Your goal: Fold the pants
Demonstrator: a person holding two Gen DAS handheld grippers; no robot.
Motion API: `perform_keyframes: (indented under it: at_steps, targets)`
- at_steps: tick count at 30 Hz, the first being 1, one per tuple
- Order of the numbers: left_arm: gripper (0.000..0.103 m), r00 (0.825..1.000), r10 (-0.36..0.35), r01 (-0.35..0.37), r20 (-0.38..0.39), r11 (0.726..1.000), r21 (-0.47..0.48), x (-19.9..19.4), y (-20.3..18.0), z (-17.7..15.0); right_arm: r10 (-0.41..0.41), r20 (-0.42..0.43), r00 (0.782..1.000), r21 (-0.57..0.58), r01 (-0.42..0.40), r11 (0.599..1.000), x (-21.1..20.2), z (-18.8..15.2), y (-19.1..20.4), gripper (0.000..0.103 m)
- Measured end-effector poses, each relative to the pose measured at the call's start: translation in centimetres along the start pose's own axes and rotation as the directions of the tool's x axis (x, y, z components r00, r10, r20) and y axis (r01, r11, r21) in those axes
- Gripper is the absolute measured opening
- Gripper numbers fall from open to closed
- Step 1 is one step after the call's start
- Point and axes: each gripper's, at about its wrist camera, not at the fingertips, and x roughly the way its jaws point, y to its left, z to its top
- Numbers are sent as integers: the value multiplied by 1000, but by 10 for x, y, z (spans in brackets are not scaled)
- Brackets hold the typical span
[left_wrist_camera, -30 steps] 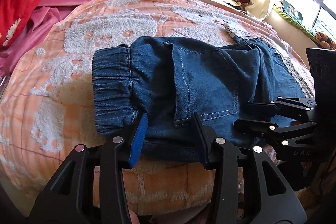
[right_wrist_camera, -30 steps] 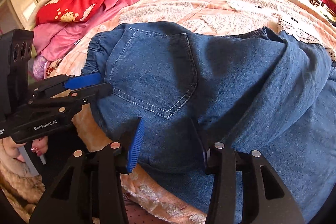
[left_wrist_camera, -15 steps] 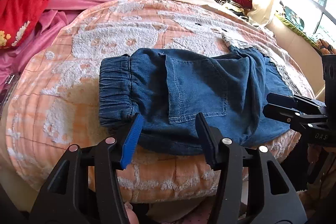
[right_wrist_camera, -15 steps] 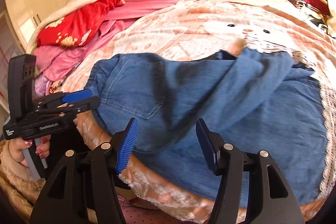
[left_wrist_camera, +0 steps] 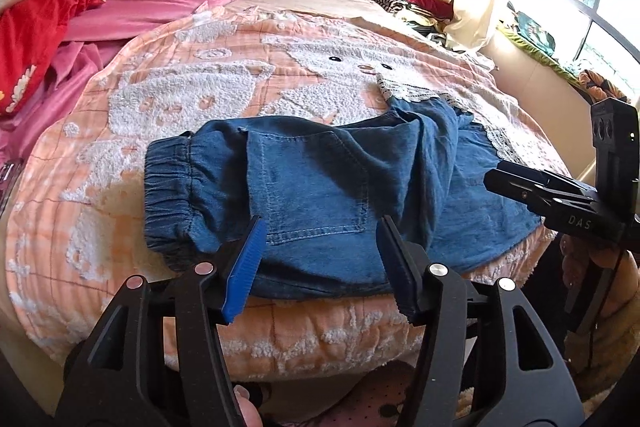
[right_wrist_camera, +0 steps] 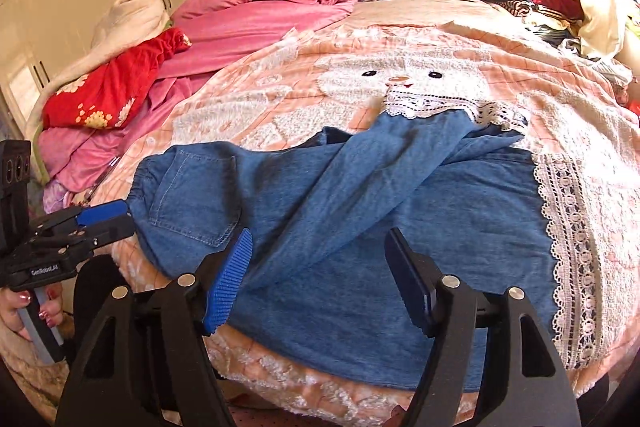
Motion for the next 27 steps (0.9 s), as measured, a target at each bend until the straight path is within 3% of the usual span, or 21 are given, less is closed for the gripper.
perform_keyframes:
  at_steps: [8, 20, 24, 27]
  targets:
    - [50, 995, -89, 91, -39, 995, 36, 20, -33, 5, -27, 19, 999, 46, 27, 999, -8, 0, -24, 68]
    - [50, 972, -202, 211, -121, 975, 67, 62, -73, 11, -87, 29, 996, 36, 86, 996, -12, 17, -42, 68]
    - [38, 963, -213, 222, -167, 974, 40, 83, -78, 17, -98, 30, 995, 18, 97, 995, -5, 30, -46, 68]
    - [38, 960, -215, 223, -179, 974, 27, 94, -80, 22, -101, 31, 994, 7, 101, 995, 4, 42, -47, 68]
